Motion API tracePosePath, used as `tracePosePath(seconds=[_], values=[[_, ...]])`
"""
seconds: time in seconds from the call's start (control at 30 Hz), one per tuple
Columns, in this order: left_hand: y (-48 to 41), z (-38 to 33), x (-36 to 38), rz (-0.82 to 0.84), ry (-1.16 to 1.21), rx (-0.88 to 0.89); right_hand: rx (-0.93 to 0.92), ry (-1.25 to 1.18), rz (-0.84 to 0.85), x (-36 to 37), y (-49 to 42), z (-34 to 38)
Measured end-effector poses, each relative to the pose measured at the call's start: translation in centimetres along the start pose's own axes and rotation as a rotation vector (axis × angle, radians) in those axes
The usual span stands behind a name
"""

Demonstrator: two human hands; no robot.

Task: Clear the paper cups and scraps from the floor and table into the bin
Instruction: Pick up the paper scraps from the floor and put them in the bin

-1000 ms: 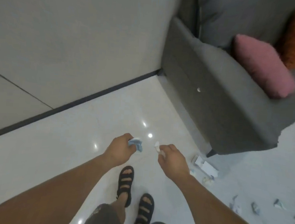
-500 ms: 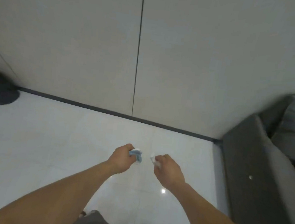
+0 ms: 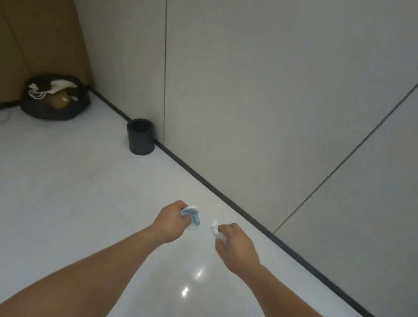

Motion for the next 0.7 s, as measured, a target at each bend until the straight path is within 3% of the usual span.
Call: tracePosePath(seconds=[0.27, 0.63, 0.7], values=[[-6.6, 6.4, -11.4, -0.152, 0.015, -0.125, -0.189, -0.046, 0.072, 4.2, -13.1, 10.4], [-22.8, 7.9, -25.0, -0.308, -0.03, -0.251, -0.318, -0.131, 0.147, 5.6, -37.1, 22.1], [-29.0, 8.8, -29.4, -0.352, 0.003, -0.293, -0.347, -0.123, 0.176, 6.1, -45.1, 25.6]])
Point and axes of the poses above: each hand's wrist, its own y-axis away from the middle knuckle, its own x-axis out of the palm, z = x × y, the point moved 7 cm from there along -y, towards the middle knuckle, and after that the axes turned 2 degrees about x, right-handed, at the moved point
